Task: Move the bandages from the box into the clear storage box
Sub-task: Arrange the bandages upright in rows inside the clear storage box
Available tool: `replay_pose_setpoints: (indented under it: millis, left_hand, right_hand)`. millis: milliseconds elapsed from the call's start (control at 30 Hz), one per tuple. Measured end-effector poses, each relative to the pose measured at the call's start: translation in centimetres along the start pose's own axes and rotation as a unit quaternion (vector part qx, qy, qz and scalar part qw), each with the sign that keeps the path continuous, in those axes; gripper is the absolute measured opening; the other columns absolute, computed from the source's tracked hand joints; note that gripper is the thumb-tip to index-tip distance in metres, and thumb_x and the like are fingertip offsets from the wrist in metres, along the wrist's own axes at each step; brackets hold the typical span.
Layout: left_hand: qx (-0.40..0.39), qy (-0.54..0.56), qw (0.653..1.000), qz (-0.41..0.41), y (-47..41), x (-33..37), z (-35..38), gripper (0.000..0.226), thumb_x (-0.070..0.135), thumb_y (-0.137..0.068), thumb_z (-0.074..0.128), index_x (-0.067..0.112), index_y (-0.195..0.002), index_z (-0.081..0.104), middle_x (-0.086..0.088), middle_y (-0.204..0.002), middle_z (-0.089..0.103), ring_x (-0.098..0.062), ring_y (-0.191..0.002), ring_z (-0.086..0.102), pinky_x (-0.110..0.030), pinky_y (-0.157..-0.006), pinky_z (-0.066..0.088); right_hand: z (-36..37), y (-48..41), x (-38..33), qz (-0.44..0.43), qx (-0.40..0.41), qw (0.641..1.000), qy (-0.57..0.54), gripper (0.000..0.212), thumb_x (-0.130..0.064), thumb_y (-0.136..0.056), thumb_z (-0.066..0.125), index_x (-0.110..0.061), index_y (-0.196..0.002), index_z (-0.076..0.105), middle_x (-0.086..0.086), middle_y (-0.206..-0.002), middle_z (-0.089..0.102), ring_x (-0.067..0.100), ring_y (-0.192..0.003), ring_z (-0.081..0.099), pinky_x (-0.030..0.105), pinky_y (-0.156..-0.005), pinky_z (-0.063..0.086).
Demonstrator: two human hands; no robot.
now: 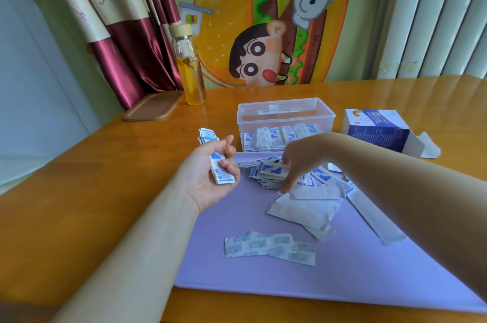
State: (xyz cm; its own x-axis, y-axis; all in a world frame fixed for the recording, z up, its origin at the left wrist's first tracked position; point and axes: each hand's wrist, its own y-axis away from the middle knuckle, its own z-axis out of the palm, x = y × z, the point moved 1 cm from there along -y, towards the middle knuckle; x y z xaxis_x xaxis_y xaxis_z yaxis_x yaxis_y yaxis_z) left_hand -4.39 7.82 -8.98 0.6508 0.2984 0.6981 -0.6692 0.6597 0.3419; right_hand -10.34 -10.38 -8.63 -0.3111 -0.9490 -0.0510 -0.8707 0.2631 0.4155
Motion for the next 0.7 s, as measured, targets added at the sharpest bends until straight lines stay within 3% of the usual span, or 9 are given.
replay_pose_setpoints:
  millis: [167,233,333,433,500,600,700]
  left_hand:
    - [0.002,-0.001,1.000,-0.004,0.2,-0.2,0.1,0.015,0.015,-0.095,0.047,0.011,-0.102,0.059,0.002,-0.065,0.051,-0.003,-0.049,0.033,-0.014,-0.045,0.036]
    - [0.000,0.000,1.000,-0.006,0.3,-0.3,0.1,0.016,0.015,-0.095,0.047,0.011,-0.103,0.059,0.002,-0.065,0.051,-0.003,-0.049,0.033,-0.013,-0.045,0.036]
    - [0.003,0.005,1.000,-0.007,0.4,-0.2,0.0,0.017,0.015,-0.094,0.048,0.011,-0.106,0.060,0.002,-0.065,0.052,-0.003,-0.048,0.035,-0.013,-0.044,0.037]
    - [0.013,0.008,1.000,0.001,0.5,-0.1,-0.4,0.017,0.016,-0.094,0.049,0.012,-0.107,0.060,0.002,-0.065,0.053,-0.003,-0.047,0.036,-0.014,-0.045,0.037]
    - [0.026,0.010,0.999,0.018,0.6,-0.2,-0.7,0.017,0.015,-0.094,0.048,0.013,-0.106,0.060,0.003,-0.065,0.052,-0.003,-0.045,0.035,-0.013,-0.044,0.035]
    - [0.046,0.006,0.998,0.047,0.5,-0.9,-0.3,0.011,0.018,-0.094,0.051,0.015,-0.100,0.059,0.005,-0.066,0.050,-0.003,-0.042,0.032,-0.013,-0.043,0.030]
    - [0.008,-0.041,0.998,0.052,0.7,-2.2,0.8,0.018,0.036,-0.090,0.059,0.019,-0.092,0.063,0.006,-0.067,0.048,-0.004,-0.043,0.029,-0.014,-0.043,0.026]
  right_hand:
    - [-0.1,1.0,0.4,-0.015,0.012,0.997,-0.069,0.058,-0.060,-0.075,0.065,-0.015,-0.111,0.061,0.003,-0.103,0.063,0.015,-0.085,0.058,0.023,-0.069,0.042]
    - [0.0,0.9,0.6,-0.021,0.006,0.995,-0.099,0.046,-0.059,-0.079,0.062,-0.019,-0.100,0.064,0.001,-0.091,0.061,0.013,-0.077,0.054,0.023,-0.068,0.043]
    - [0.3,0.7,0.9,-0.022,0.017,0.992,-0.127,0.028,-0.050,-0.083,0.063,-0.022,-0.082,0.061,0.002,-0.086,0.063,0.017,-0.079,0.056,0.025,-0.070,0.044]
    - [0.2,1.2,1.6,-0.017,0.052,0.984,-0.170,0.034,-0.048,-0.084,0.062,-0.015,-0.090,0.067,0.002,-0.088,0.067,0.017,-0.082,0.059,0.026,-0.075,0.047]
    - [0.1,2.2,1.9,-0.012,0.078,0.970,-0.229,0.036,-0.047,-0.085,0.061,-0.011,-0.088,0.065,-0.001,-0.078,0.061,0.013,-0.072,0.053,0.025,-0.069,0.043]
    - [0.5,3.6,1.9,-0.038,0.086,0.898,-0.430,0.031,-0.034,-0.086,0.064,-0.010,-0.068,0.055,-0.004,-0.059,0.050,0.010,-0.058,0.042,0.023,-0.062,0.035]
    - [1.4,4.5,0.8,-0.087,0.057,0.789,-0.605,0.022,-0.024,-0.081,0.067,-0.008,-0.072,0.055,-0.002,-0.059,0.056,0.009,-0.057,0.047,0.020,-0.060,0.035]
